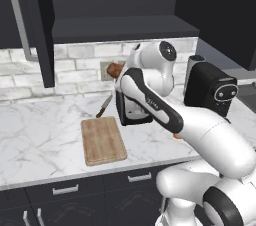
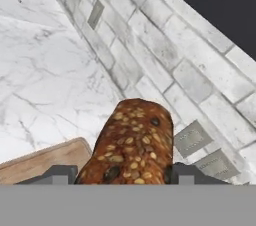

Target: Pick the bread, place it on the cutting board, pick the jam, place it on the counter, and close the cabinet.

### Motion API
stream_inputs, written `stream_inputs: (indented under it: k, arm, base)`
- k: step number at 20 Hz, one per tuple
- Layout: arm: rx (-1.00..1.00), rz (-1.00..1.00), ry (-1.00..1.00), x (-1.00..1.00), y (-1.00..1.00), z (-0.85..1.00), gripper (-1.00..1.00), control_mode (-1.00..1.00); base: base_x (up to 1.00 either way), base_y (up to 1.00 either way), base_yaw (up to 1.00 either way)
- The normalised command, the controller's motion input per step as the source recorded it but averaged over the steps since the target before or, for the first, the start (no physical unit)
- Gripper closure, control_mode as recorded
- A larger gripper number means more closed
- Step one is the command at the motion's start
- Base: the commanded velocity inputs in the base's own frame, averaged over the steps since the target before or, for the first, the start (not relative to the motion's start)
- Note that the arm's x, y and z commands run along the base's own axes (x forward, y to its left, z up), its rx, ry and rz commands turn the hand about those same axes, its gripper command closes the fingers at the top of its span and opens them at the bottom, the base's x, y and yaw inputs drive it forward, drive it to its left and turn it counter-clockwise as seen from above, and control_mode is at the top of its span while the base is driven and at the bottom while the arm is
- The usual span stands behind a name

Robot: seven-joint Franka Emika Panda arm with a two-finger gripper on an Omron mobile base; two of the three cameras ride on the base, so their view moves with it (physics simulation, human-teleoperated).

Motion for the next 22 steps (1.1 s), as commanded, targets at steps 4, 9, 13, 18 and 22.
stream_inputs:
  k: [4,9,13,18,22]
  arm:
    - [0.08,0.02,0.1,0.0,0.2,-0.01,1.0,-1.0]
    - [0.12,0.0,0.19,0.0,0.19,0.0,1.0,-1.0]
    - [0.14,0.0,0.28,0.0,0.3,0.0,1.0,-1.0]
    - [0.14,0.0,0.24,0.0,0.13,-0.07,1.0,-1.0]
    - [0.07,0.0,0.1,-0.01,0.01,-0.46,1.0,-1.0]
  base:
    - [0.0,0.0,0.0]
    - [0.0,0.0,0.0]
    - [0.0,0.0,0.0]
    - [0.0,0.0,0.0]
    - [0.0,0.0,0.0]
